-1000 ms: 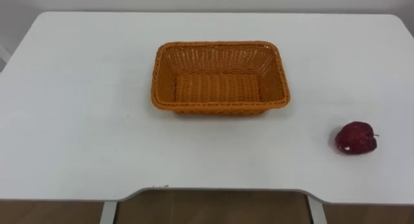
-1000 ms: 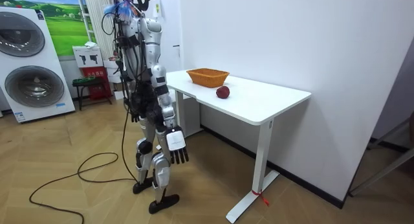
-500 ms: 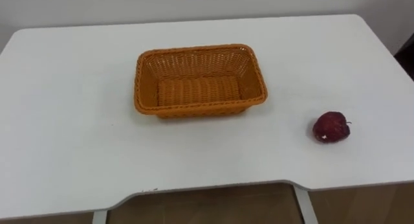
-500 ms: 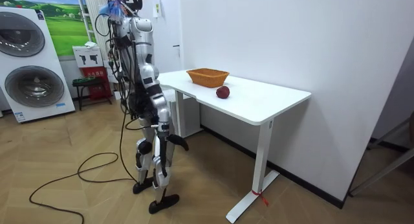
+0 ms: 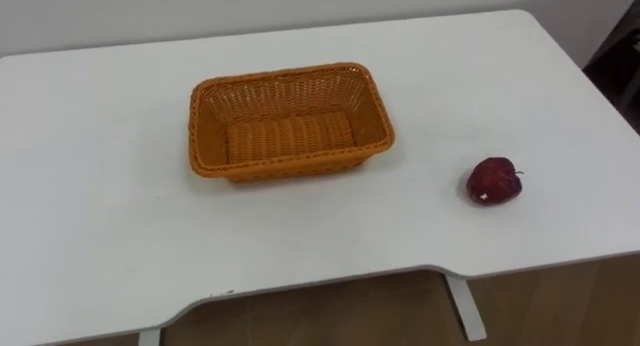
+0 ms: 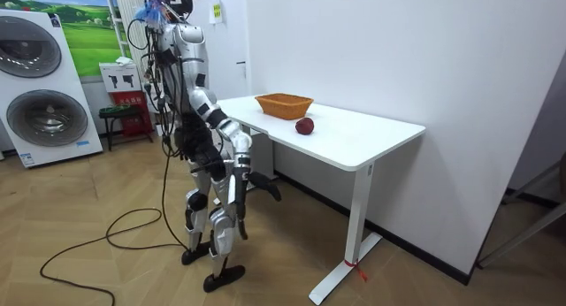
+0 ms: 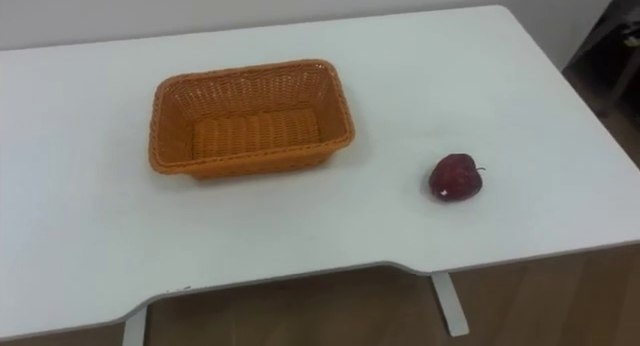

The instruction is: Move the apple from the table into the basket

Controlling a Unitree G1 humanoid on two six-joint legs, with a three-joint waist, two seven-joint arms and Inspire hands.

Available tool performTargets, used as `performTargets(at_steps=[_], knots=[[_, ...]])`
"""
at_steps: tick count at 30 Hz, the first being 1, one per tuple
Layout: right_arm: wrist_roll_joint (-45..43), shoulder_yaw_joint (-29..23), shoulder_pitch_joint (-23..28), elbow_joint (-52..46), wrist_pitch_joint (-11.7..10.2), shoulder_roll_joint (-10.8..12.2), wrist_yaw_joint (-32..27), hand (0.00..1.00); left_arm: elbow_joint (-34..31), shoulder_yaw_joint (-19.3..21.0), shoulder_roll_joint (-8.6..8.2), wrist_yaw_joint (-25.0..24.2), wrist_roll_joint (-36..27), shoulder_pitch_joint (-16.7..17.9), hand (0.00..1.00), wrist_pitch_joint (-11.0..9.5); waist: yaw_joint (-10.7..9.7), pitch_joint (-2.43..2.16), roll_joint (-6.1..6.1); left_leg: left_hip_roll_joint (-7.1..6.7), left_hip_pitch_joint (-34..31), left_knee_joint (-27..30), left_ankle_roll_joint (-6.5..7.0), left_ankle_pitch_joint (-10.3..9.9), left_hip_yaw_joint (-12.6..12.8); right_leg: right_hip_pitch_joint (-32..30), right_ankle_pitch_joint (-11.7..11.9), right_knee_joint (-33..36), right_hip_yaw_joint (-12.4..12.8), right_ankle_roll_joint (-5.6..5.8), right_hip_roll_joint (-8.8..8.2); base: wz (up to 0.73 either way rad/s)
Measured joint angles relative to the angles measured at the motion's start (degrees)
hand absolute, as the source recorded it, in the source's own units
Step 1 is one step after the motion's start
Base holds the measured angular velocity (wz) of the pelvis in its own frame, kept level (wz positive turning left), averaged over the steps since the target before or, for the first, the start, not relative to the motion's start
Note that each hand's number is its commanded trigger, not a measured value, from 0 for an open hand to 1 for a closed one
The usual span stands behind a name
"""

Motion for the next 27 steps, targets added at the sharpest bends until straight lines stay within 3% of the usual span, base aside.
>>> performTargets(at_steps=[4, 7, 11, 22, 27], knots=[[-17.72, 4.91, -0.43, -10.72, -2.80, -1.01, -4.48, 0.00, 0.29, -3.84, 0.27, -0.01, -0.05, -0.10, 0.00, -1.89, 0.56, -0.01, 0.08, 0.04, 0.05, -0.26, 0.00, 0.01, 0.01, 0.38, 0.03, -0.58, -0.14, -0.01, 0.10, 0.00], [-26.42, 9.97, 0.17, -15.97, -3.11, -1.23, -5.64, 0.00, 0.31, -5.84, 0.04, -0.01, -0.25, -0.38, 0.00, -2.24, 1.97, 0.33, -0.08, 0.09, 0.06, -0.84, -0.01, 0.01, 0.33, -0.41, 0.06, -0.23, 0.71, -0.03, 0.27, -0.13], [-34.69, 13.49, 0.23, -19.79, -3.15, -1.32, -4.07, 0.00, 0.22, -7.61, -0.06, -0.16, -0.35, -0.72, 0.00, -2.61, 3.21, 0.31, -0.31, 0.11, -0.45, -0.88, -0.01, 0.01, 0.31, -0.78, 0.18, -0.81, 0.90, -0.01, 0.36, -0.03], [-38.94, 29.69, 0.87, -21.25, -3.63, -1.79, 8.31, 0.00, 0.26, -12.21, 0.25, -0.21, -0.75, -0.98, 0.00, -5.29, 3.95, 0.16, -0.38, 0.58, 0.64, -0.98, -0.02, 0.01, 0.18, 1.20, 0.76, -2.27, -0.20, -0.36, 0.59, 0.02], [-39.33, 31.45, 1.46, -18.74, -3.95, -2.06, 12.79, 0.00, 0.55, -12.06, 0.37, -0.20, -0.73, -0.91, 0.00, -6.07, 4.99, 0.33, -0.08, 0.58, 0.61, -1.02, -0.02, 0.01, 0.06, 1.34, 0.96, -2.27, -0.62, -0.28, 0.57, 0.03]])
